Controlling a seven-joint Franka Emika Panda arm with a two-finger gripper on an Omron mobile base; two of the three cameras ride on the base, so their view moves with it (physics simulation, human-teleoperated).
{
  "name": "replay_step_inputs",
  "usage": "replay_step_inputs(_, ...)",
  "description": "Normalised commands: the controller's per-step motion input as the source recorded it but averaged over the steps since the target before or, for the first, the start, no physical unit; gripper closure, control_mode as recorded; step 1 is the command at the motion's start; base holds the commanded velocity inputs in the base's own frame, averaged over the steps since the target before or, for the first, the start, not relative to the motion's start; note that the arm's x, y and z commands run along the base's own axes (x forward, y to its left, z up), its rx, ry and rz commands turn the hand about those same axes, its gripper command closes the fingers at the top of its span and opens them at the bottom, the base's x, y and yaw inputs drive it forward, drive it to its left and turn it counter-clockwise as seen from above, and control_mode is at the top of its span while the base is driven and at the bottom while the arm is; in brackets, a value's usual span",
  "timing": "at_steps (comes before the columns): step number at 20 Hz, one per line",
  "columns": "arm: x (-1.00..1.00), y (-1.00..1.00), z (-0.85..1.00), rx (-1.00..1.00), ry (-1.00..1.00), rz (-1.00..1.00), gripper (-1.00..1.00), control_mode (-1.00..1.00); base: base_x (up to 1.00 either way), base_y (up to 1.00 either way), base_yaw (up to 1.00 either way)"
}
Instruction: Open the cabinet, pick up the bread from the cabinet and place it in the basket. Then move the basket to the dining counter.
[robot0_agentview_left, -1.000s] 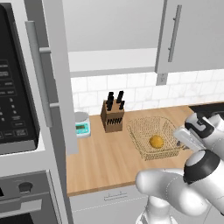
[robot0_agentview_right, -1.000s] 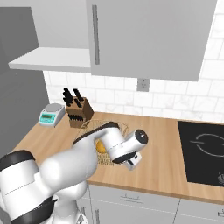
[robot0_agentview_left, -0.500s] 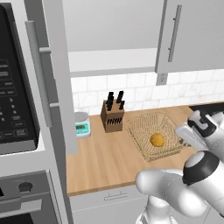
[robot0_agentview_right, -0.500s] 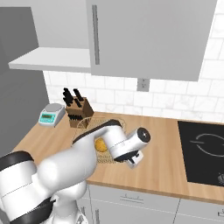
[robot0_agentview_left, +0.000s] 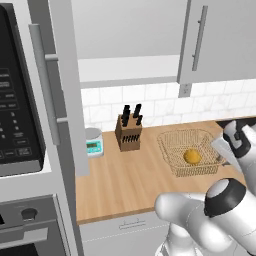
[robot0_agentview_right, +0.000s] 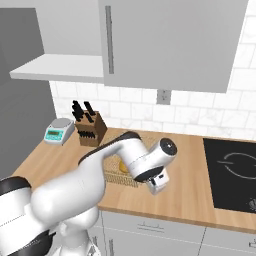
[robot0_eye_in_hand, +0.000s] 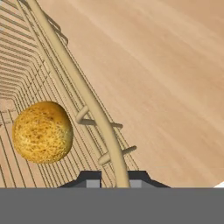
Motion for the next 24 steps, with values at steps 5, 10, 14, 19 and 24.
replay_step_inputs(5, -0.5, -0.35, 0.74, 0.15, -0.02, -0.13, 1.0, -1.0, 0.0, 0.0, 0.0)
replay_step_inputs(10, -0.48, -0.22, 0.64, 0.09, -0.07, -0.06, 1.0, -1.0, 0.0, 0.0, 0.0)
replay_step_inputs(14, -0.42, -0.01, 0.73, 0.0, -0.08, -0.01, 1.0, -1.0, 0.0, 0.0, 0.0)
replay_step_inputs(19, -0.42, 0.04, 0.56, -0.03, -0.09, -0.01, 1.0, -1.0, 0.0, 0.0, 0.0)
replay_step_inputs(24, -0.18, 0.0, 0.15, -0.03, 0.0, -0.01, 1.0, -1.0, 0.0, 0.0, 0.0)
